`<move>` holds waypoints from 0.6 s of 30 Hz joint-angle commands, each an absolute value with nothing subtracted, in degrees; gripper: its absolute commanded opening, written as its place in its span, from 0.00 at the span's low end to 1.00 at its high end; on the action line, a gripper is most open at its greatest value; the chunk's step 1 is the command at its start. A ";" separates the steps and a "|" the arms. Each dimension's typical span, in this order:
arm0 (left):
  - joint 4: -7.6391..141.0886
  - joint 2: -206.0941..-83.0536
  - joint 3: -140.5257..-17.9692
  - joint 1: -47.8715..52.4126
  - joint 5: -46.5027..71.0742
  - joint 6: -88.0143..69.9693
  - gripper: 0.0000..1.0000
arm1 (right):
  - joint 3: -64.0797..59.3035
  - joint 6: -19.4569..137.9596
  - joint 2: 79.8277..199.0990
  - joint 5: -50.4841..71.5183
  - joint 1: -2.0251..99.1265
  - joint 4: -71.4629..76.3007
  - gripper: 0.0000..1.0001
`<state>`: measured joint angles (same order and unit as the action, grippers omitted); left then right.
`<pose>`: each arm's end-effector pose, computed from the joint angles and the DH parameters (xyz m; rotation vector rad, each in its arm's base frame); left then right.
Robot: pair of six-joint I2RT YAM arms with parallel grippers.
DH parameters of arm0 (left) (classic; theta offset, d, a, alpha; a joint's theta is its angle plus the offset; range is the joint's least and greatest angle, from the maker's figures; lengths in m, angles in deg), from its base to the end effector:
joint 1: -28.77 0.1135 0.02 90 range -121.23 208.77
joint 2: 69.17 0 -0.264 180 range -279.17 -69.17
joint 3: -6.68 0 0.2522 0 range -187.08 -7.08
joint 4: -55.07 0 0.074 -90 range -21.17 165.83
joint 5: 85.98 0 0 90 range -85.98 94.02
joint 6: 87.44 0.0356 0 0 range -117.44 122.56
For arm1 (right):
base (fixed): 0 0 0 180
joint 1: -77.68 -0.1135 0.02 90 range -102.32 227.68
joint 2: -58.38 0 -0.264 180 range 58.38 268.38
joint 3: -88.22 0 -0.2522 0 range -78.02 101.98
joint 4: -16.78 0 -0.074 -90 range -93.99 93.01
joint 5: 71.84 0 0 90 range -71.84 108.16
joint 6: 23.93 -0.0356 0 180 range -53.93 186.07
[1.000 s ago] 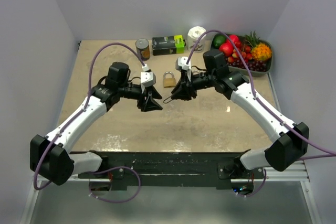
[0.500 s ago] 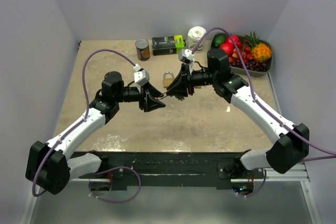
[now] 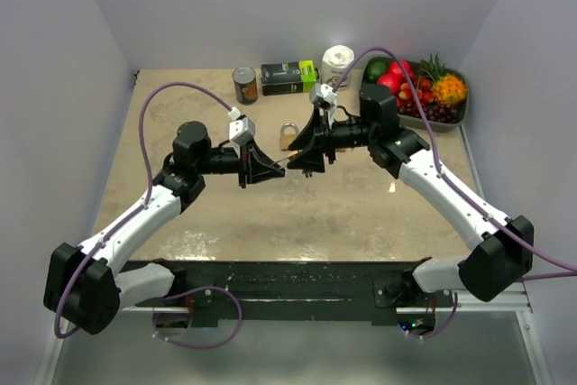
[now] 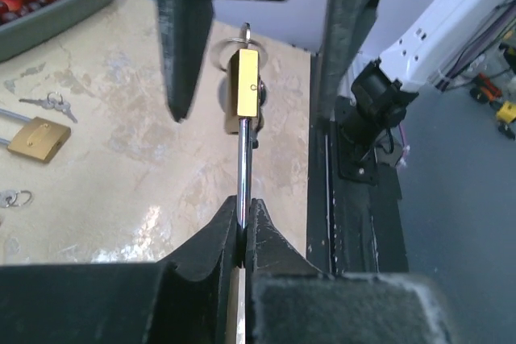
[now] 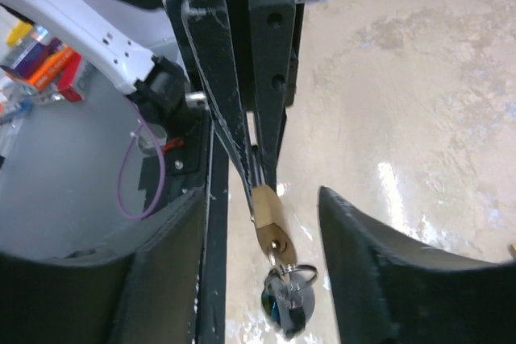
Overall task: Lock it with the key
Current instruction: Lock the lock.
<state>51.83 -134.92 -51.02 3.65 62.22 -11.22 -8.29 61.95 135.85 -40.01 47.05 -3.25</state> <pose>0.2169 -0.1351 0.3111 0.9721 1.5101 -1.3285 0.2458 0.1807 0.3752 -1.1368 1.5229 1.3319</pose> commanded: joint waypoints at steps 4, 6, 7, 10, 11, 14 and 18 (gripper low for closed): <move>74.25 -134.29 -61.38 4.16 64.06 6.59 0.00 | 3.16 85.98 136.16 -41.00 51.22 -31.44 0.66; 80.24 -134.91 -63.06 4.16 64.40 10.53 0.00 | 5.29 96.41 136.95 -39.85 51.31 -38.26 0.65; 83.04 -135.69 -64.46 4.16 65.01 11.69 0.00 | 6.52 98.65 137.13 -39.59 51.31 -42.56 0.65; 86.65 -137.19 -66.66 4.16 65.99 14.33 0.00 | 6.97 103.41 137.31 -38.97 51.14 -45.93 0.66; 87.45 -137.54 -67.28 4.16 65.90 14.94 0.00 | 6.97 103.68 137.40 -38.97 51.22 -45.94 0.66; 90.18 -138.77 -69.21 4.07 66.16 17.23 0.00 | 6.88 103.77 137.66 -38.97 50.87 -45.15 0.65; 91.33 -139.39 -70.09 3.37 66.25 17.76 0.00 | 7.06 105.17 138.45 -38.36 49.20 -45.50 0.58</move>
<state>88.82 -139.32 -66.78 3.89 63.92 14.09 5.24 100.70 137.84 -39.31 50.76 -42.94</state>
